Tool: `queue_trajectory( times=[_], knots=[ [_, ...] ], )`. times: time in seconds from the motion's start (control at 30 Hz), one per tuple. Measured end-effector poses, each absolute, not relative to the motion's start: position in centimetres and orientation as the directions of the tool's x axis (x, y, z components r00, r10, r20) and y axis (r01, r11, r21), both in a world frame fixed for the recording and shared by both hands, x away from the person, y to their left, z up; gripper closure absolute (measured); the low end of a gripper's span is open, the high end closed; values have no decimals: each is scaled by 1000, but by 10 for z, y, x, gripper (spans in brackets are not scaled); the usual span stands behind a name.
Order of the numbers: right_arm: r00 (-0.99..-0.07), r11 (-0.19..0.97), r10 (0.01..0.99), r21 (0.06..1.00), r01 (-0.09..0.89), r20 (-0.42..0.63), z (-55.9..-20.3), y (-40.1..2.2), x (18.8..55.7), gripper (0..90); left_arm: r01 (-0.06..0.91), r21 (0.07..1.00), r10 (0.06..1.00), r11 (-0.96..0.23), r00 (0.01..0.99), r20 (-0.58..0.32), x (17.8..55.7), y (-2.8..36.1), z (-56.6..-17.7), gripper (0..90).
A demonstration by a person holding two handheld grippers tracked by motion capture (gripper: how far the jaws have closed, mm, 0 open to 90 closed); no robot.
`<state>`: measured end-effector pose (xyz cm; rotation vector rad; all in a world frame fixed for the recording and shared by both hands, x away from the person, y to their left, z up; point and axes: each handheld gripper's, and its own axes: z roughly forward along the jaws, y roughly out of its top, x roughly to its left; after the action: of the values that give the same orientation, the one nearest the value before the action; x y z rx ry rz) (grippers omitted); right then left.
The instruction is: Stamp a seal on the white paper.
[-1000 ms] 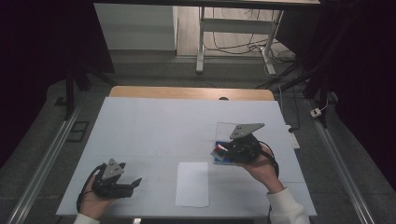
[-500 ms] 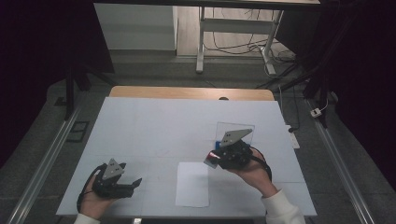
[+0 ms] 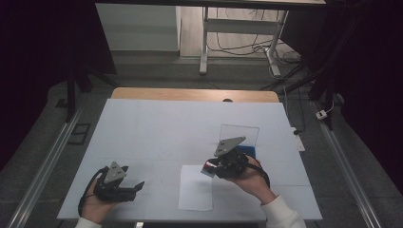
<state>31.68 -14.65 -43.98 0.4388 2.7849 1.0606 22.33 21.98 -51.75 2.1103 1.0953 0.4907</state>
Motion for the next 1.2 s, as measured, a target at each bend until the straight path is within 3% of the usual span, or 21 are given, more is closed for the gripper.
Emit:
queue_trajectory(
  times=[1.2],
  knots=[
    [-975,783,218,603,152,-38,-470,-105,299,694,557,725,817,-405,576,14,223,220,-518,184]
  ],
)
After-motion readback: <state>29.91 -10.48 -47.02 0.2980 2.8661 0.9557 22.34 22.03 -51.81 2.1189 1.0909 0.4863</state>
